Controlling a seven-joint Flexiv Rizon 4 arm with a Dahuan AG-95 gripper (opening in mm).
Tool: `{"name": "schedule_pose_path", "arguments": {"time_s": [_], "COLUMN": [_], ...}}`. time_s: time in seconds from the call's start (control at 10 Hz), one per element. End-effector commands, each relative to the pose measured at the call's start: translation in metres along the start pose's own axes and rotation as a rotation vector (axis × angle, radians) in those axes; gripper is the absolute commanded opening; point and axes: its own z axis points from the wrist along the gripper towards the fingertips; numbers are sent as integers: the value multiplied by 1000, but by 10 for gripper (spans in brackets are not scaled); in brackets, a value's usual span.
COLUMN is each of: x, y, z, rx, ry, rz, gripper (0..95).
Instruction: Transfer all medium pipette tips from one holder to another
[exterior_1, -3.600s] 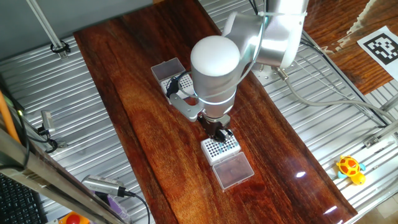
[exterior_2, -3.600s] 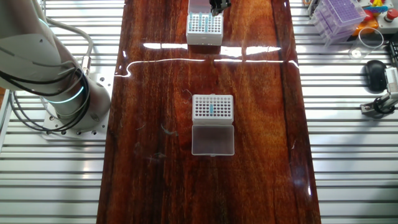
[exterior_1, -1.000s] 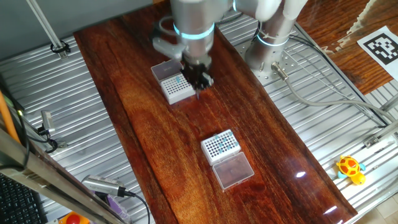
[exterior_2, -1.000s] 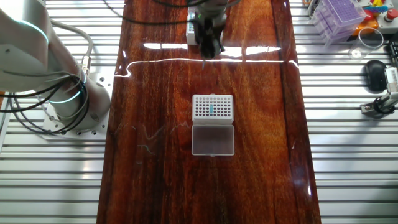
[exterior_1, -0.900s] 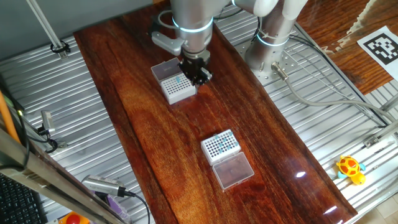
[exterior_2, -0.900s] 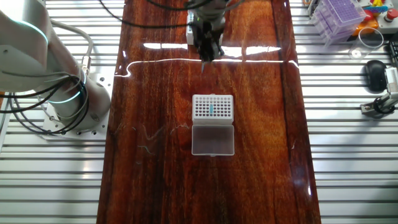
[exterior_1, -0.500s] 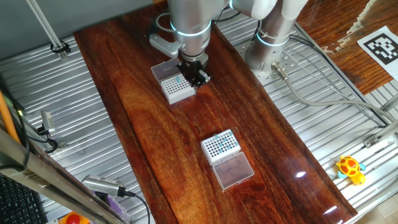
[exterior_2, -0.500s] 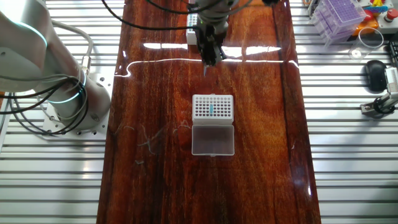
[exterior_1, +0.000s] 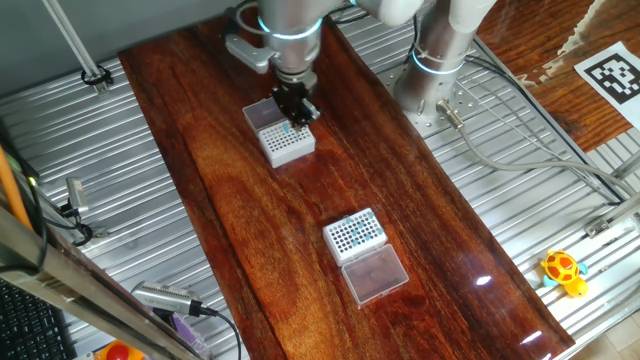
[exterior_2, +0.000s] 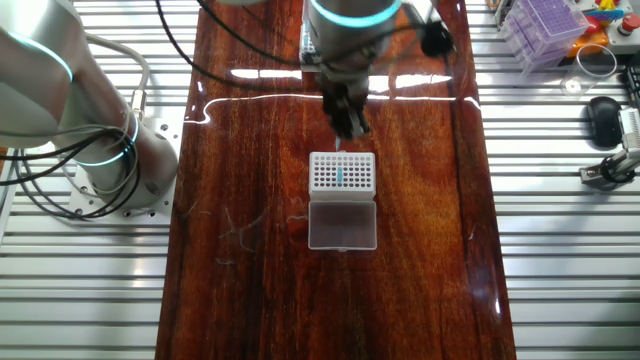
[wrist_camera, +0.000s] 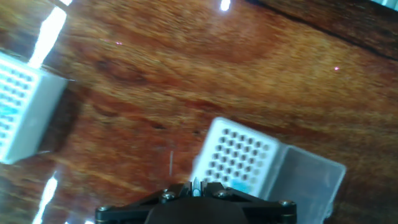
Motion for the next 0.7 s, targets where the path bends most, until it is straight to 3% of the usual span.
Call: {"name": "schedule_pose_path", "arguments": {"time_s": [0.1, 0.3, 0.7], "x": [7, 7, 8], "y": [4, 4, 1], "z": [-6, -6, -4], "rx": [-3, -7, 16], "ry": [-1, 0, 2], "rz": [1, 16, 10], "gripper": [0, 0, 0]}}
